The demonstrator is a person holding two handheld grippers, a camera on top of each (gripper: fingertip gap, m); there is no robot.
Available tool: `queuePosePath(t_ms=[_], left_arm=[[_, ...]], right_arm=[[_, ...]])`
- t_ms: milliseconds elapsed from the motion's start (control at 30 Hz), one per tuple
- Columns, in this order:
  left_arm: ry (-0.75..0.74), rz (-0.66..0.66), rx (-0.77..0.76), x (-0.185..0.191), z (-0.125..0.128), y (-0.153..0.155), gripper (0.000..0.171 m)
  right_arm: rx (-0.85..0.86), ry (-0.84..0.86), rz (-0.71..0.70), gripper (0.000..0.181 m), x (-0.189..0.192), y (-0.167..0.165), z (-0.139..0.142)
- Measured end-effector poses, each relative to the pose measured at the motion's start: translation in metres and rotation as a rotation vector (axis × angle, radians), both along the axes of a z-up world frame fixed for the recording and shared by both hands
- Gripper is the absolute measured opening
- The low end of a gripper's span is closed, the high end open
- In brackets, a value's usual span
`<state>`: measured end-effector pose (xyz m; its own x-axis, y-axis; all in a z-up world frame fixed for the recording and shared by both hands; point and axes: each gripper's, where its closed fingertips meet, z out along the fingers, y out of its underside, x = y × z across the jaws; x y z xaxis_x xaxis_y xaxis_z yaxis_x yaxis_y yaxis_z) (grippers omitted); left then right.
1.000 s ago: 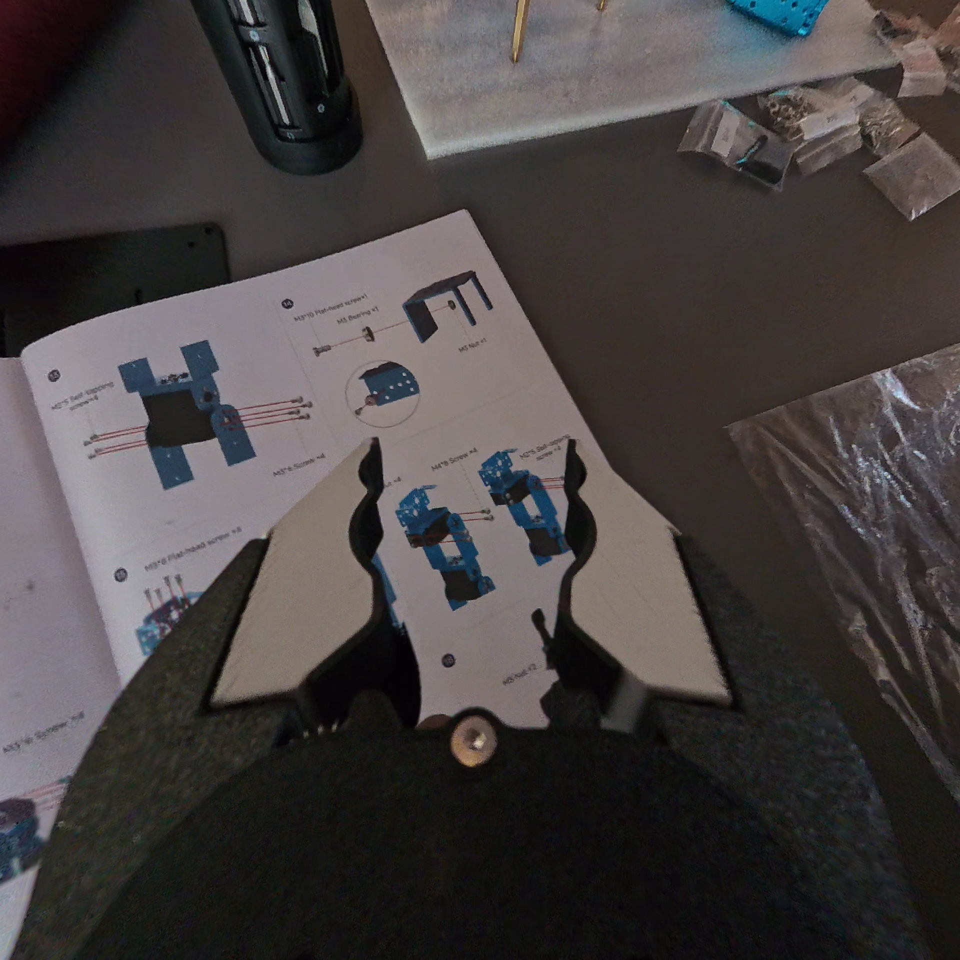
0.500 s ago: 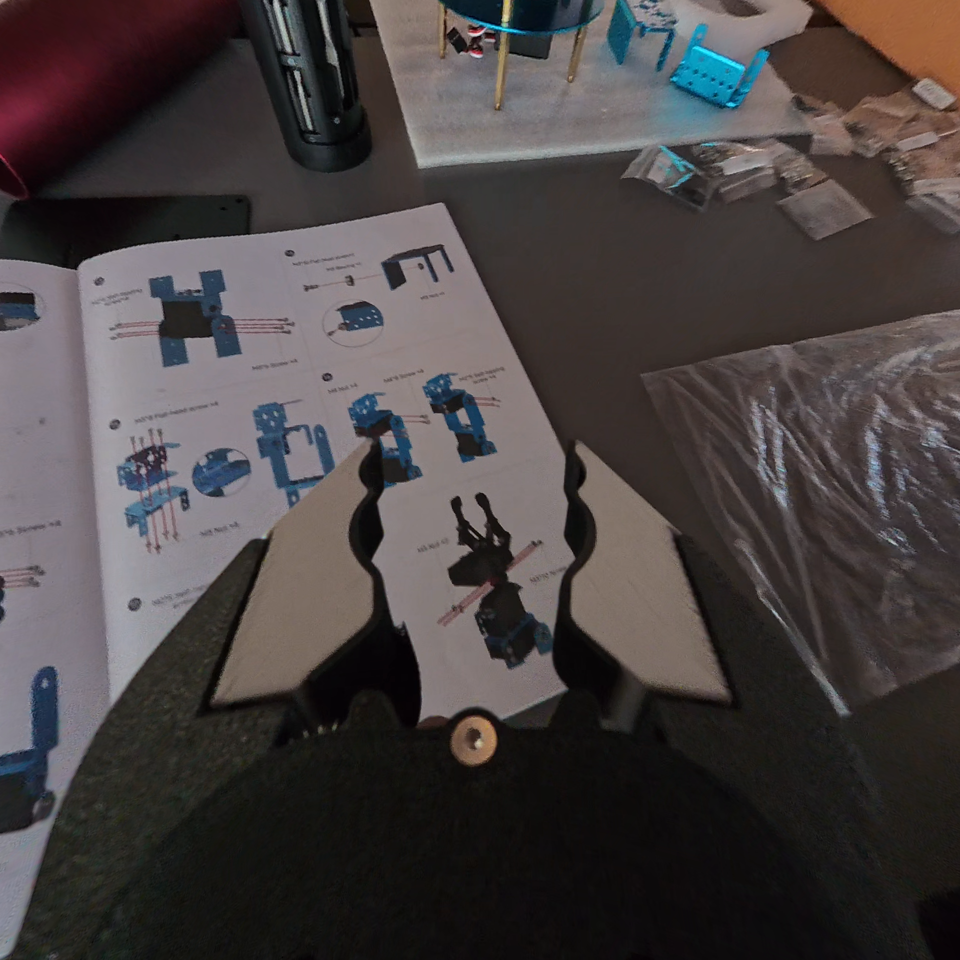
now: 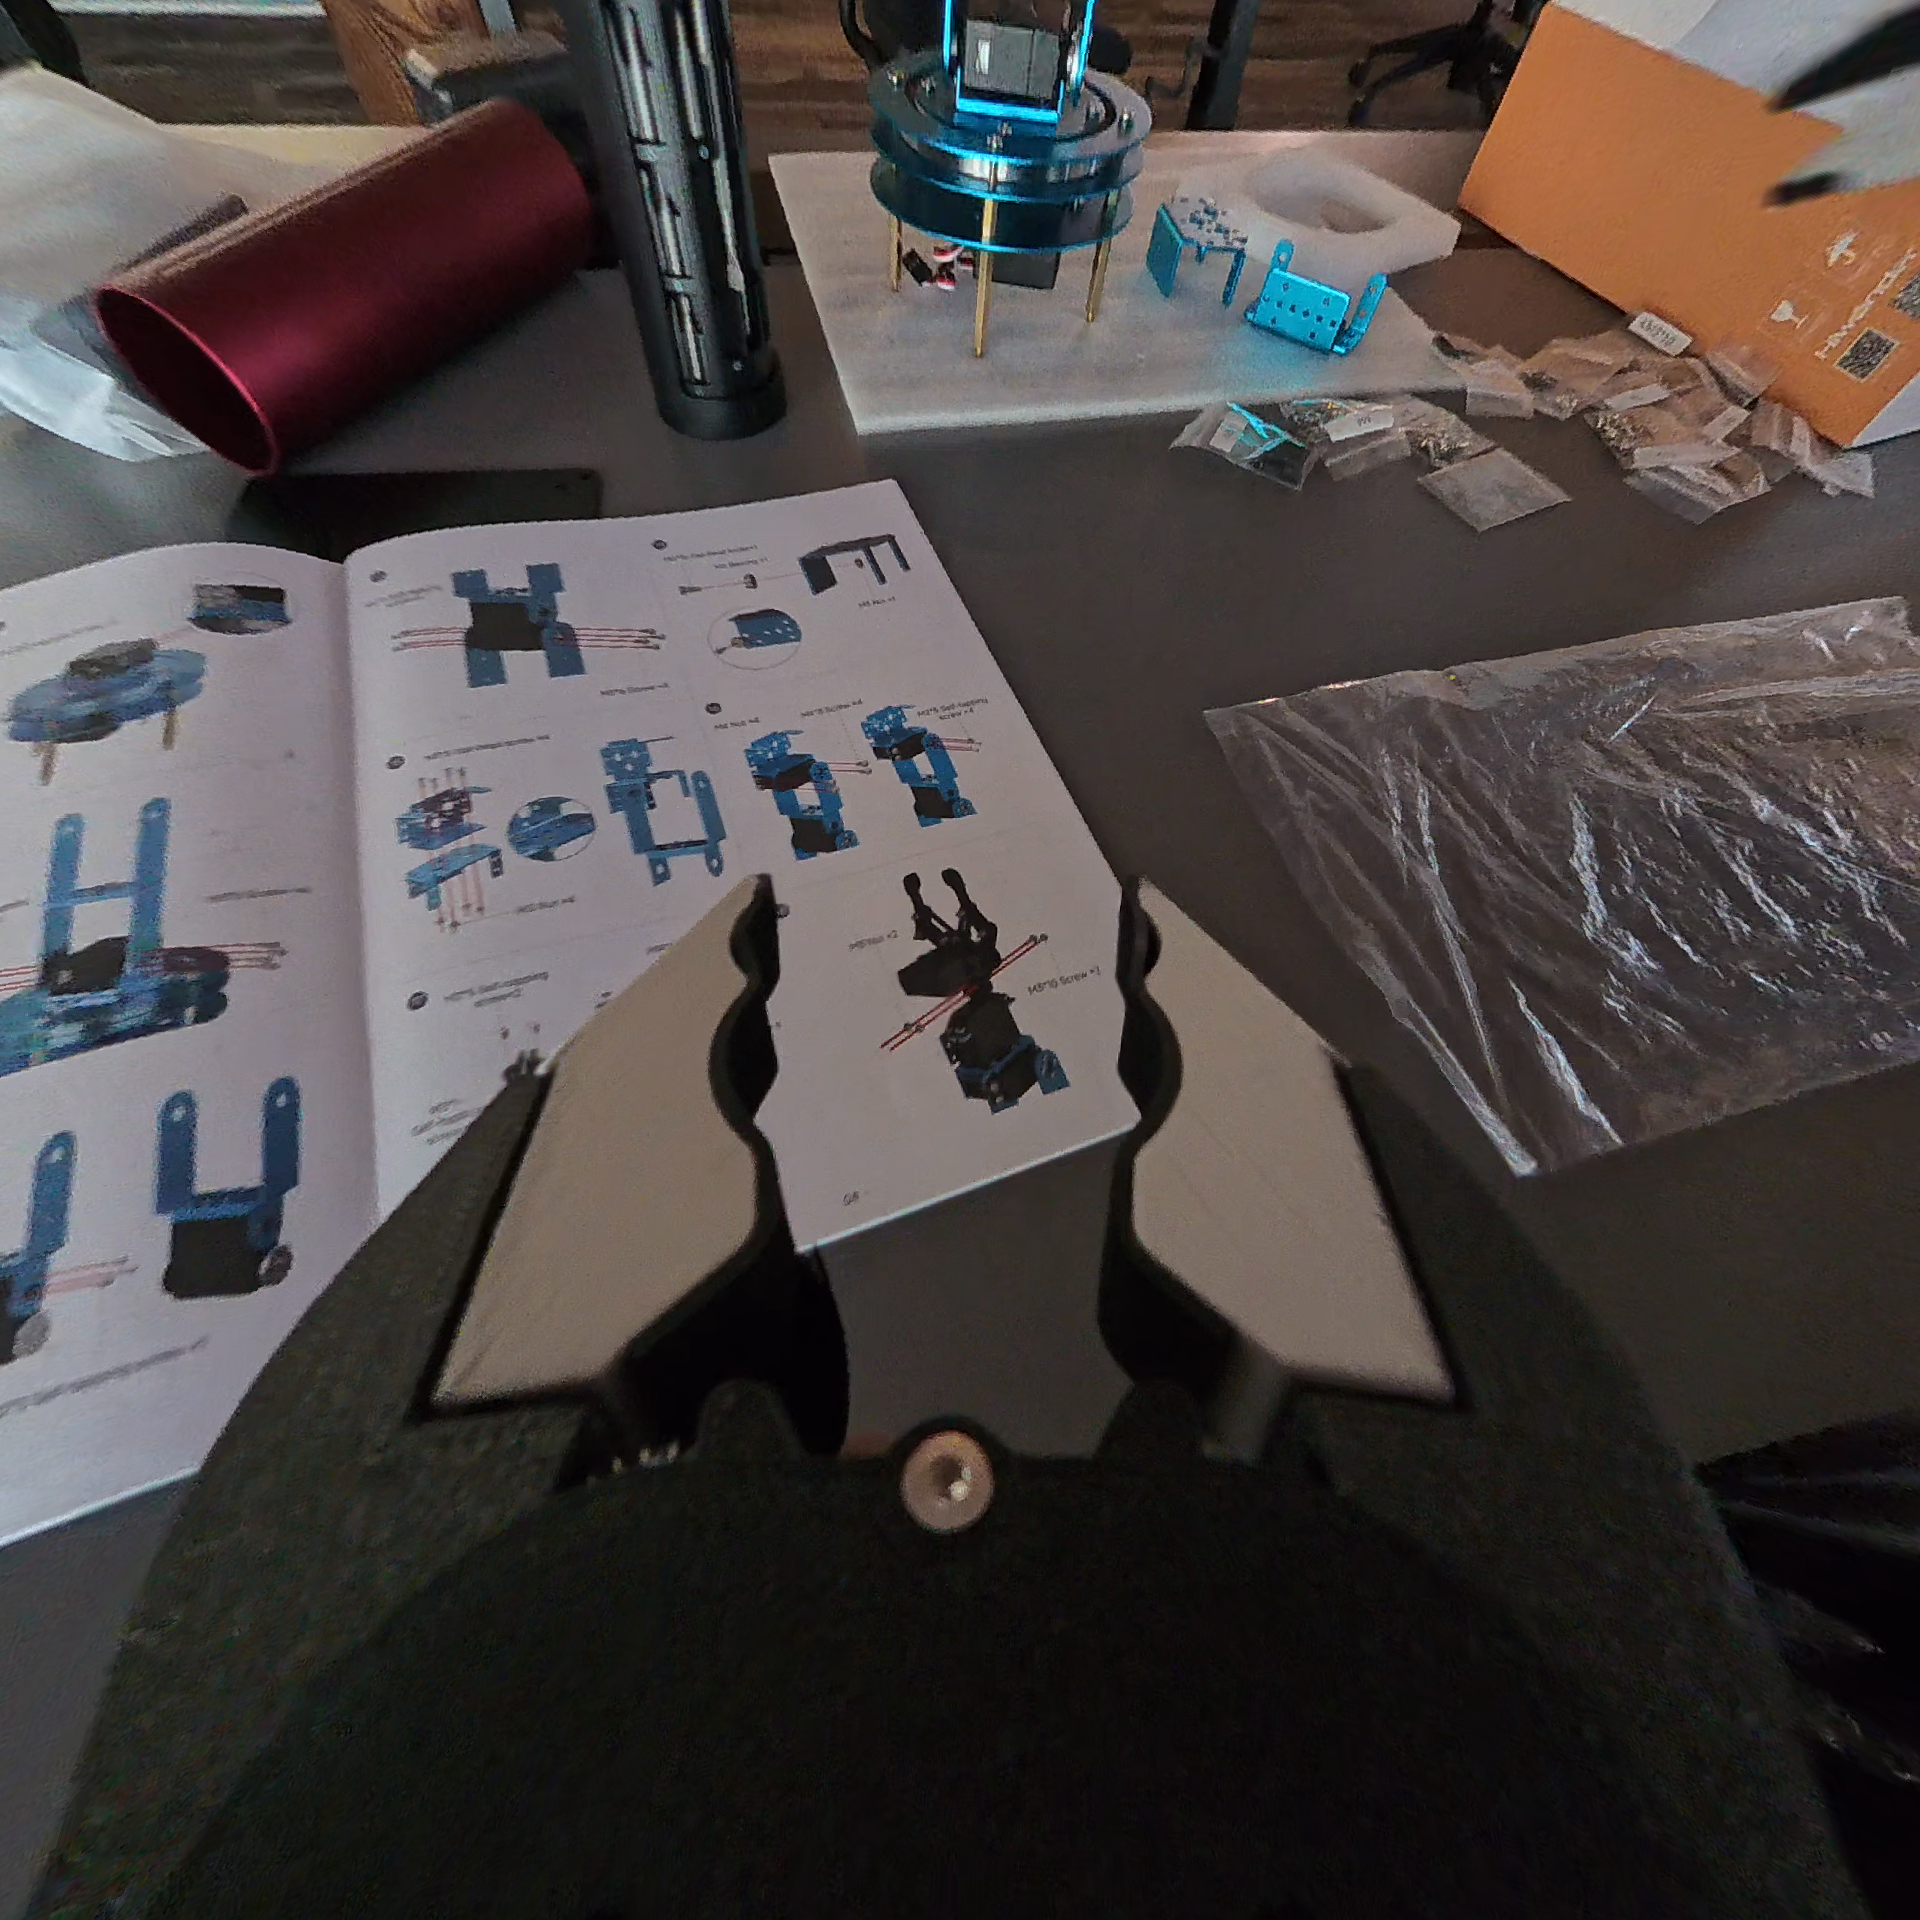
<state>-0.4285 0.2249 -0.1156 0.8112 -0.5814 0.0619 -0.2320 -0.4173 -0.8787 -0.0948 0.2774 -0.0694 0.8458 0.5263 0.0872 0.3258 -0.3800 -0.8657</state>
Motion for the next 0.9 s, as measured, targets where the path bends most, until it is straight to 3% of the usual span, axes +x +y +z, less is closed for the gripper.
queuePosePath(t_ms=[100,267,367,500,533,567,700,767,900], left_arm=[[0.000,0.017,0.026,-0.013,0.008,-0.010,0.065],[-0.001,0.069,0.050,-0.038,0.018,-0.023,0.065],[0.008,0.099,0.067,-0.054,0.023,-0.032,0.065],[0.017,0.145,0.055,-0.077,0.022,-0.042,0.065],[0.011,0.152,0.047,-0.081,0.020,-0.043,0.065],[0.005,0.157,0.040,-0.085,0.018,-0.043,0.064],[-0.017,0.173,0.031,-0.091,0.016,-0.038,0.062],[-0.031,0.157,0.032,-0.086,0.017,-0.035,0.061],[-0.016,0.129,0.055,-0.077,0.019,-0.030,0.061]], right_arm=[[-0.187,-0.075,0.037,0.059,-0.001,0.073,-0.022],[-0.299,-0.345,0.187,0.086,0.010,0.183,-0.071],[-0.377,-0.275,0.197,0.087,0.016,0.231,-0.087],[-0.492,-0.253,0.274,0.083,0.011,0.241,-0.109],[-0.490,-0.245,0.303,0.063,0.006,0.239,-0.108],[-0.492,-0.258,0.332,0.054,0.002,0.236,-0.108],[-0.521,-0.320,0.310,0.054,0.006,0.227,-0.106],[-0.468,-0.303,0.291,0.054,0.004,0.227,-0.091],[-0.324,-0.226,0.253,0.053,-0.011,0.209,-0.035]])
